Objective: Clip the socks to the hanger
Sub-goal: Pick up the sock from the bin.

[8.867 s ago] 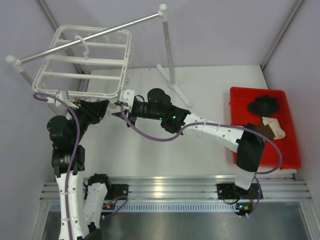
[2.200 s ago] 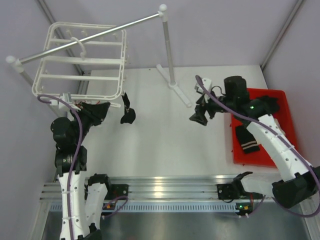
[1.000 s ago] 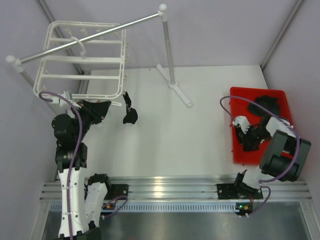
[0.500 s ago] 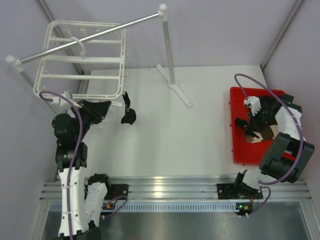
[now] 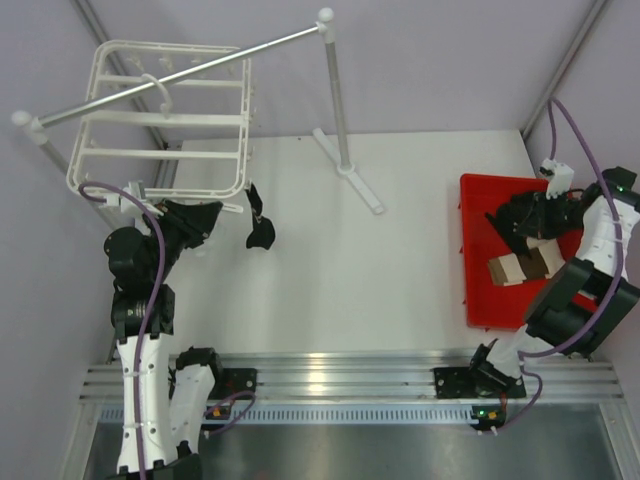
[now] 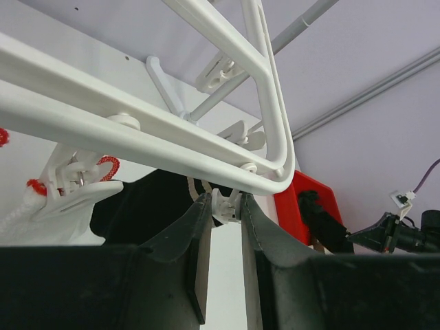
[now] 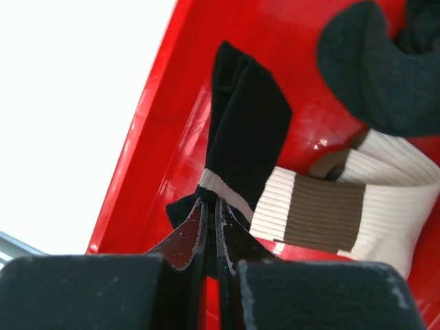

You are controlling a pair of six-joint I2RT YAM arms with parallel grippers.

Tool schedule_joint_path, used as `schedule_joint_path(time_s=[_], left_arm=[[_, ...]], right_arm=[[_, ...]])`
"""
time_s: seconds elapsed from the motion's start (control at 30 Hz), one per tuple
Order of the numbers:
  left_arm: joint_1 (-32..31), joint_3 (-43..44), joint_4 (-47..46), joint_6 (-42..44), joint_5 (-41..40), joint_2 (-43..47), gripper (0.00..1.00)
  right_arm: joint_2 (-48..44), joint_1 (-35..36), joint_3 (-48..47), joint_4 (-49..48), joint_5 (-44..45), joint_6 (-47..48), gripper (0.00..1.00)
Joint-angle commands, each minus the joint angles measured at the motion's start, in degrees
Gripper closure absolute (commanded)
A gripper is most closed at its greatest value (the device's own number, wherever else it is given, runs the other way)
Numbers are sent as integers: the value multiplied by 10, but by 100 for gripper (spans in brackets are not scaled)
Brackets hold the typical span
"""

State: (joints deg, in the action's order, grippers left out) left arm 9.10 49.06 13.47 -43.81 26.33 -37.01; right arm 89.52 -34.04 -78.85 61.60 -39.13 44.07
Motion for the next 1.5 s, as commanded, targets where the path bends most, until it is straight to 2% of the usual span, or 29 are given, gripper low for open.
schedule_joint_path(time_s=[0.0, 0.13, 0.17, 0.23, 0.33, 0.43, 0.57, 0.6, 0.67, 0.7, 0.77, 0.8, 0.87, 0.9, 0.93, 1.0, 1.03, 1.1, 1.13, 1.2, 1.23, 1.33, 1.47], left_arm=[[1, 3, -23, 4, 9, -1, 100], [1, 1, -24, 3, 9, -1, 100], [1, 0, -23, 3, 7, 0, 100], [2, 0, -23, 2, 7, -1, 100], [2, -1, -23, 3, 7, -2, 100], [1, -2, -20, 5, 5, -3, 100], [2, -3, -20, 6, 4, -4, 100], [1, -3, -19, 7, 4, -5, 100], [1, -3, -17, 7, 3, -5, 100], [1, -3, -15, 7, 3, -3, 100], [1, 1, -11, 11, 0, -3, 100], [1, 1, -9, 12, 0, -3, 100], [2, 1, -6, 14, 0, -3, 100], [2, 1, -7, 13, 0, -4, 100], [1, 1, -8, 11, 0, -4, 100], [1, -2, -12, 8, 2, -6, 100], [1, -3, -13, 7, 2, -6, 100], [2, -4, -14, 6, 3, -7, 100], [1, -4, -14, 5, 3, -8, 100], [1, -4, -15, 5, 5, -9, 100], [1, -4, -15, 6, 5, -9, 100], [1, -1, -13, 7, 4, -10, 100], [1, 1, -10, 11, 3, -10, 100]], right_arm=[[-7, -13, -22, -57, 3, -99, 100], [13, -12, 6, -93, -3, -184, 100], [14, -12, 17, -112, 8, -246, 100], [5, -11, 68, -203, 40, -347, 100], [-21, 8, 144, -318, 98, -429, 100], [-35, 42, 200, -402, 149, -523, 100], [-15, 86, 211, -453, 158, -606, 100], [-3, 92, 204, -457, 155, -619, 95], [3, 104, 199, -476, 133, -644, 79], [6, 106, 191, -480, 126, -648, 63], [7, 105, 176, -478, 104, -631, 54], [10, 105, 164, -456, 98, -607, 47], [16, 105, 115, -423, 74, -504, 41], [27, 104, 78, -373, 61, -460, 36], [34, 104, 57, -344, 30, -350, 35], [52, 104, 8, -279, 0, -237, 29], [58, 104, -5, -205, -21, -105, 28], [86, 102, -37, -134, -18, 19, 28], [94, 102, -45, -68, -16, 130, 28], [113, 97, -48, -20, -14, 234, 29], [116, 96, -44, -4, -11, 317, 30], [122, 98, -20, 11, 5, 430, 33], [149, 107, -10, 24, 25, 500, 38]])
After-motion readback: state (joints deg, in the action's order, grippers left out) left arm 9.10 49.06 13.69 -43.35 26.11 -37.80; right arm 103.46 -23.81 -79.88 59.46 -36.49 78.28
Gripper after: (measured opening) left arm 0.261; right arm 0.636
